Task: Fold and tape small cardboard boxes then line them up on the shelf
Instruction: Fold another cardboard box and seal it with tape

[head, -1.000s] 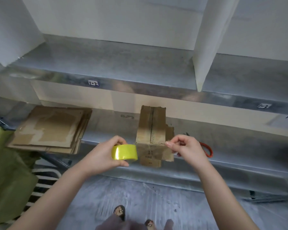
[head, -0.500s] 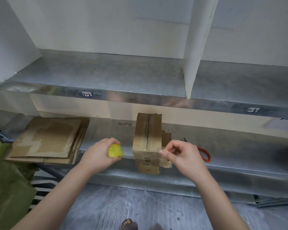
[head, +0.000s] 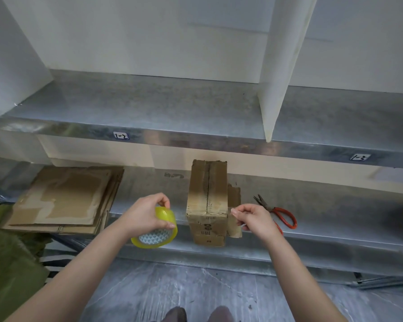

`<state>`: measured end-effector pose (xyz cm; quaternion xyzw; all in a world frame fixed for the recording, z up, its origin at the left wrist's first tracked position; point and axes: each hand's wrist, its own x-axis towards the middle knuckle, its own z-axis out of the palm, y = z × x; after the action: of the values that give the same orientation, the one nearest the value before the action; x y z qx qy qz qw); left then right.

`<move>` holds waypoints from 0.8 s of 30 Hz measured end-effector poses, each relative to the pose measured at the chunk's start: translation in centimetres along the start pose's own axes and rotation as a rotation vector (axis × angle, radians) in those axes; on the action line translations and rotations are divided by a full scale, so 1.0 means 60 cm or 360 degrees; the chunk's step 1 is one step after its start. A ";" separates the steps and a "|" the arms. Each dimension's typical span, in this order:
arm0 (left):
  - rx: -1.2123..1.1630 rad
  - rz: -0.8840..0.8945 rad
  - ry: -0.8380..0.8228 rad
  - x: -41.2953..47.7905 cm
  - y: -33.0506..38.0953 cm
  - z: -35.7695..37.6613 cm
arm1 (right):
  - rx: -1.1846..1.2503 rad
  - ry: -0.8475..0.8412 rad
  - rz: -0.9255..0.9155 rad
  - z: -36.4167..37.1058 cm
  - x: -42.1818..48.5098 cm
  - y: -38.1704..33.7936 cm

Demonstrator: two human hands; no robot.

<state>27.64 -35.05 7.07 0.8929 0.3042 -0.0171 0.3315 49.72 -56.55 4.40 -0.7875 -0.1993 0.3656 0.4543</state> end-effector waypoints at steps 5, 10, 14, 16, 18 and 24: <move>0.0000 -0.0017 -0.0068 0.023 -0.012 0.007 | 0.0089 -0.0002 0.0076 0.013 0.019 0.025; -0.0024 -0.0006 -0.0087 0.040 -0.021 0.034 | 0.0228 0.0099 0.0155 0.021 0.026 0.048; 0.0010 0.0010 -0.0025 0.055 -0.026 0.047 | 0.0444 0.0130 0.0171 0.032 0.027 0.058; 0.0009 0.0015 0.0005 0.063 -0.030 0.046 | 0.0476 0.0137 0.0191 0.046 0.027 0.060; 0.0010 0.0037 0.0007 0.070 -0.035 0.042 | 0.0423 0.0182 0.0198 0.065 0.021 0.062; 0.0046 0.0081 -0.0021 0.083 -0.041 0.032 | 0.0068 0.0649 -0.0321 0.088 -0.017 0.055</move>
<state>30.65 -32.12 3.01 0.9050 0.2789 -0.0189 0.3208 44.96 -55.87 0.29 -0.8114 -0.1734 0.1558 0.5360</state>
